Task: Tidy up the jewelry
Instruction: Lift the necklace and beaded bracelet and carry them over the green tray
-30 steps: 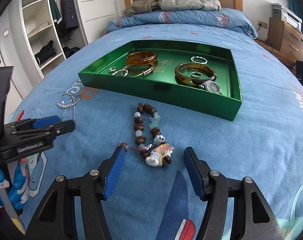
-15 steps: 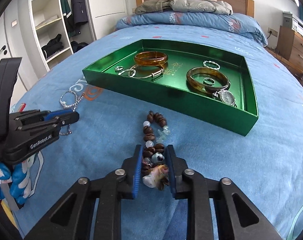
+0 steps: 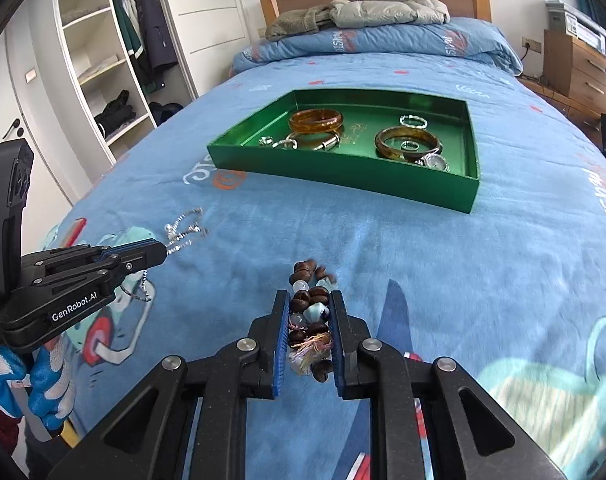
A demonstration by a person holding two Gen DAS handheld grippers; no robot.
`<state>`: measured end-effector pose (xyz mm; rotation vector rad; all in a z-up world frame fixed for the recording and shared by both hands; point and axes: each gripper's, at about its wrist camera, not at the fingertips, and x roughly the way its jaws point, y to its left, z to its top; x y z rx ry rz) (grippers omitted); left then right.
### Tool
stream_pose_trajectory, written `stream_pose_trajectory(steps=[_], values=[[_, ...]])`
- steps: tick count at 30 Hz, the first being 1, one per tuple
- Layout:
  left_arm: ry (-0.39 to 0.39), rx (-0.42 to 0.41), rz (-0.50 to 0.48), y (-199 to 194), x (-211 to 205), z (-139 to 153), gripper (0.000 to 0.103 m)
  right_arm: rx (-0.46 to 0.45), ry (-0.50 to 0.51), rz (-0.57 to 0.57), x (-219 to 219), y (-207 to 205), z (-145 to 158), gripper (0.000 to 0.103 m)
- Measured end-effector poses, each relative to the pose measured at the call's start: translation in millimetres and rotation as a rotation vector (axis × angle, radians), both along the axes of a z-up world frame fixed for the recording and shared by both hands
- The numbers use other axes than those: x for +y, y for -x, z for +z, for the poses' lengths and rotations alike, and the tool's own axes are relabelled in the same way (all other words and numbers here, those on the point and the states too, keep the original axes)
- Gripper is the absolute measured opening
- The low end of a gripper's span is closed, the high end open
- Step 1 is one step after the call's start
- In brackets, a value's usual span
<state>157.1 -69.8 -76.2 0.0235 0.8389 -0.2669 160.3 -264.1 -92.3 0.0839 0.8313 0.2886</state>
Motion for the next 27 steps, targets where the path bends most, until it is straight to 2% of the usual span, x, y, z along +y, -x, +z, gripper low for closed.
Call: stream_pose_trajectory(steps=[12, 27], values=[[0.032, -0.091, -0.013, 49.5, 2.7, 53.6, 0.002, -0.093, 0.001, -0.015, -2.7, 56.9, 53.3, 0.018], [0.049, -0.198, -0.029, 97.1, 9.2, 105.2, 0.002, -0.169, -0.005, -0.034, -8.9, 115.5, 87.4, 0.019]])
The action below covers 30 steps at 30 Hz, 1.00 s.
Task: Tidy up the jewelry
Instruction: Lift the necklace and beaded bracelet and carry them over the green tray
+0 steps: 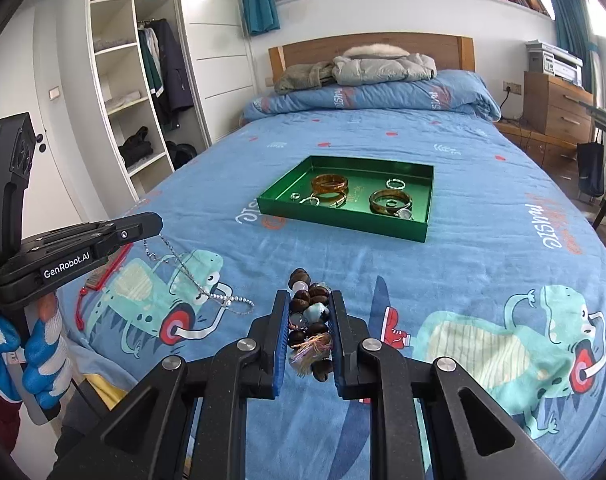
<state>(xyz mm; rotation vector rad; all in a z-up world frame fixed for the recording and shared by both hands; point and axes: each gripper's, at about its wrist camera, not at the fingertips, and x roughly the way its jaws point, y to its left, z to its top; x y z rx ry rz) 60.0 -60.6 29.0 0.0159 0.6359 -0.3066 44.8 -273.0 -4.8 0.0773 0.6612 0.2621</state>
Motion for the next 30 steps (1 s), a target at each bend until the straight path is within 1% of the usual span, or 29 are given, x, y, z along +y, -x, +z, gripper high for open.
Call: stream_pose_trajectory(steps=[6, 12, 18, 21, 24, 30], values=[[0.004, -0.042, -0.007, 16.6, 2.9, 17.0, 0.002, -0.035, 0.002, -0.009, 0.9, 16.9, 13.9, 0.019], [0.01, -0.074, -0.011, 28.1, 4.7, 30.4, 0.002, -0.056, 0.009, -0.008, 2.2, 31.8, 21.8, 0.019], [0.004, -0.094, -0.016, 25.1, 4.1, 40.9, 0.002, -0.059, 0.024, -0.004, 1.4, 31.8, 25.4, 0.019], [0.001, -0.102, -0.015, 13.3, 1.6, 47.7, 0.002, -0.056, 0.032, -0.006, -1.8, 23.0, 26.5, 0.019], [-0.001, -0.109, -0.017, -6.7, -0.8, 56.3, 0.002, -0.051, 0.04, -0.006, -5.5, 8.1, 26.8, 0.019], [-0.013, -0.149, -0.006, -66.6, -6.7, 81.7, 0.002, -0.055, 0.053, 0.0, -11.0, -41.8, 32.2, 0.019]])
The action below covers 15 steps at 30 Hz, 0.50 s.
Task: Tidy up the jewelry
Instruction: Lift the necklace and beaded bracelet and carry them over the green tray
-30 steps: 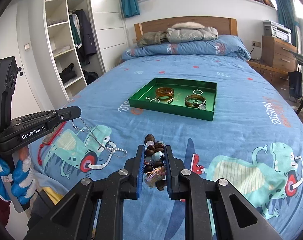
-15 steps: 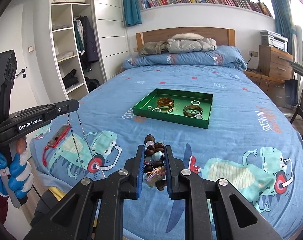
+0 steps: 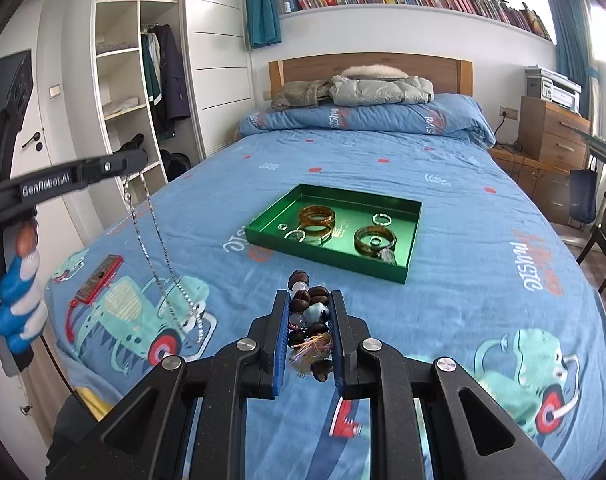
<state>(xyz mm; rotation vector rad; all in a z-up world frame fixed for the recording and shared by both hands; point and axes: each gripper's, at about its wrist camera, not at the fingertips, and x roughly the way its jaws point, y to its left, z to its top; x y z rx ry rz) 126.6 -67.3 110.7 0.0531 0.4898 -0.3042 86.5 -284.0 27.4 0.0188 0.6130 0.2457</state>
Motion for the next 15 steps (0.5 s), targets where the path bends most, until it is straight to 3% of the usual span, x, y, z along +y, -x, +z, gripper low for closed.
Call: stream_pose_trajectory(steps=[8, 15], values=[[-0.049, -0.048, 0.04, -108.0, -20.8, 18.2, 0.002, -0.005, -0.004, 0.012, -6.1, -88.4, -0.7, 0.019], [-0.097, -0.024, 0.082, -207.7, -52.0, -3.5, 0.002, 0.041, -0.023, 0.02, -8.5, -197.3, -12.8, 0.019]])
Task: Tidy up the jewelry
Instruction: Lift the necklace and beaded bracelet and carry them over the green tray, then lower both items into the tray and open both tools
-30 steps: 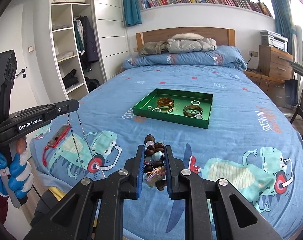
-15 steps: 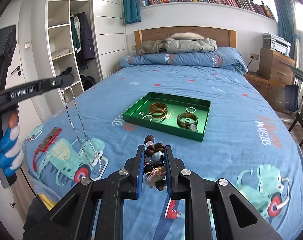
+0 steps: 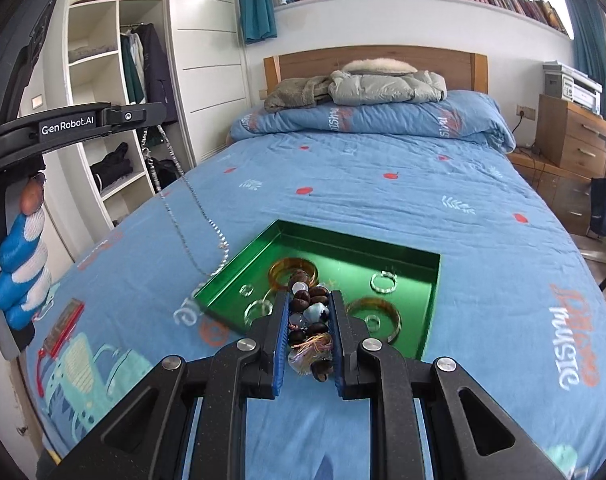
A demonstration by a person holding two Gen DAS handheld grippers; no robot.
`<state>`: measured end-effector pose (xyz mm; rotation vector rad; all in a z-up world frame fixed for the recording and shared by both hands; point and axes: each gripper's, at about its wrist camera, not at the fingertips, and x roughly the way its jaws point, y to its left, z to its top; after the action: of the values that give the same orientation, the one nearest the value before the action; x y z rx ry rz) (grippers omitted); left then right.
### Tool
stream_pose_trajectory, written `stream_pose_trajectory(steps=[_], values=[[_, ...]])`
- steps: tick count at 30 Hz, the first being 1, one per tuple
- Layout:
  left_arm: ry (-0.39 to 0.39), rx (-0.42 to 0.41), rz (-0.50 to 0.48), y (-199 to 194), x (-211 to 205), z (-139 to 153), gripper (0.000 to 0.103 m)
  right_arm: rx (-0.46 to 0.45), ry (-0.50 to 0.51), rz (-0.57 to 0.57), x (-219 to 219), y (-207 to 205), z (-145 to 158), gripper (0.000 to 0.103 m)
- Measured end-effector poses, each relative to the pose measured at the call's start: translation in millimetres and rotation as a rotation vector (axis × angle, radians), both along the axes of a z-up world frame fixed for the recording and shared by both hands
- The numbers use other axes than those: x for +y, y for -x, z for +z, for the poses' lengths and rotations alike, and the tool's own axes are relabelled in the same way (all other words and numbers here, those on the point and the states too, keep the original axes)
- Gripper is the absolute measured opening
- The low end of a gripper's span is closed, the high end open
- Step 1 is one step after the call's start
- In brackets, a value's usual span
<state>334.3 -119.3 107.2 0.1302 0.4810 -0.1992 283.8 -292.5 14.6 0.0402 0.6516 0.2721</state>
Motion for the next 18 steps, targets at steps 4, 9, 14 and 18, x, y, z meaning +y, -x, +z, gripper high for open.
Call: stream_pose_trajectory(steps=[4, 9, 14, 18], values=[[-0.022, 0.042, 0.034, -46.7, -9.3, -31.1, 0.002, 0.046, 0.008, -0.009, 0.8, -52.3, -22.0, 0.019], [-0.082, 0.148, 0.059, -83.9, -16.3, -96.9, 0.002, 0.155, 0.007, -0.018, 1.1, -107.9, -63.3, 0.019], [-0.103, 0.25, 0.069, -109.1, -19.6, -145.0, 0.002, 0.289, 0.036, -0.01, 8.4, -143.1, -102.8, 0.019], [-0.107, 0.303, 0.071, -119.2, -18.3, -166.9, 0.002, 0.347, 0.054, -0.02, 9.0, -153.4, -119.0, 0.019]])
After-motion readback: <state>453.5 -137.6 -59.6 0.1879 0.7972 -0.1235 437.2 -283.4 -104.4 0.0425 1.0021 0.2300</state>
